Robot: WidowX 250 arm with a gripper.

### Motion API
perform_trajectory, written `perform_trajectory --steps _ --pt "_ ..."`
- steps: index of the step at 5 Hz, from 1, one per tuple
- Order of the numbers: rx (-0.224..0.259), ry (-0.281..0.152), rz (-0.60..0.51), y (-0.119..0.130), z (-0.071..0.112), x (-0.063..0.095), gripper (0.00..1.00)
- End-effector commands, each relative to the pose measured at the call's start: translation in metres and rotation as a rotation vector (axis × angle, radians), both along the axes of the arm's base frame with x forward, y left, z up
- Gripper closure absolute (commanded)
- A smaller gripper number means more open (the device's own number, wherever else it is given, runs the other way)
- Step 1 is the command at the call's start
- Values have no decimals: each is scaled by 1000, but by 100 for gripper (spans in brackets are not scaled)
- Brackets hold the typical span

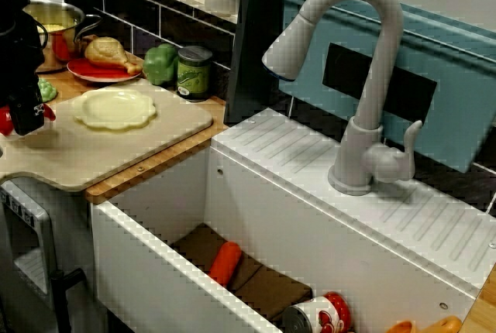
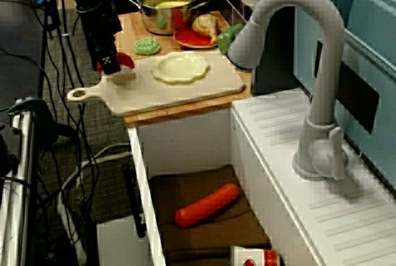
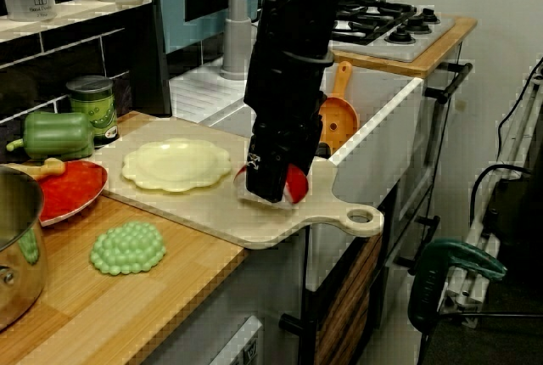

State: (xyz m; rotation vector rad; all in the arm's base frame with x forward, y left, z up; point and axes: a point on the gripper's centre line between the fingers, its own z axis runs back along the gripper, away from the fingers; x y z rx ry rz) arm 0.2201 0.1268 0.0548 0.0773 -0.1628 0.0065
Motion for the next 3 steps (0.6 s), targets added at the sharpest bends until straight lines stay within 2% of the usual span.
perform_trajectory --steps 1,2,3 --pt "24 -27 13 10 10 13 86" --pt "17 -31 26 10 14 13 0" --pt "12 -32 28 11 16 12 0"
